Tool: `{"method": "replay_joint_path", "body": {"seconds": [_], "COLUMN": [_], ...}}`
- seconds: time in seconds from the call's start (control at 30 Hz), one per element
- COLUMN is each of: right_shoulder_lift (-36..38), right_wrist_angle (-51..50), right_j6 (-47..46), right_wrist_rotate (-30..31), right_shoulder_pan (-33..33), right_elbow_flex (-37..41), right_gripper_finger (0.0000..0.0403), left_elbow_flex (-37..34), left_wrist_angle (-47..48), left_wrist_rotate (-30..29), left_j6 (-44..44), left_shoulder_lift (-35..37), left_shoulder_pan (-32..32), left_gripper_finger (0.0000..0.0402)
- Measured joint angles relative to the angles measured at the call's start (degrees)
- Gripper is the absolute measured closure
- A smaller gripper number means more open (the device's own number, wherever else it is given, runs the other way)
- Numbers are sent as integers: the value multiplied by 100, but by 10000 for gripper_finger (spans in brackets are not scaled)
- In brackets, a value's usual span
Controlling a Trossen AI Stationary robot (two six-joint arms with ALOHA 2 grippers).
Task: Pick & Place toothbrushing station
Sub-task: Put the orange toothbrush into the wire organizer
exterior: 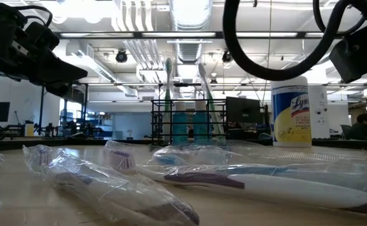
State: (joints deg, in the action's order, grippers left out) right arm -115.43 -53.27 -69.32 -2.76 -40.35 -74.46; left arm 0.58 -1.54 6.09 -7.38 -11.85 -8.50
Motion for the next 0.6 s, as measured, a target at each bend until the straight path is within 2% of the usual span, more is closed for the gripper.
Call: {"method": "replay_joint_path", "body": {"seconds": [0.23, 0.4, 0.6], "right_shoulder_lift": [89, 318, 1058], "right_wrist_angle": [66, -137, -40], "right_j6": [330, 376, 699], "right_wrist_rotate": [28, 709, 1915], "right_shoulder_pan": [73, 97, 85], "right_elbow_flex": [-21, 46, 18], "right_gripper_finger": [380, 385, 389], "left_elbow_flex": [0, -7, -11], "left_wrist_angle": [0, -2, -4], "left_wrist_rotate": [0, 0, 0], "left_j6": [0, 2, 4], "left_shoulder_lift": [1, 2, -26], "left_shoulder_pan": [0, -2, 0], "left_gripper_finger": [396, 396, 396]}}
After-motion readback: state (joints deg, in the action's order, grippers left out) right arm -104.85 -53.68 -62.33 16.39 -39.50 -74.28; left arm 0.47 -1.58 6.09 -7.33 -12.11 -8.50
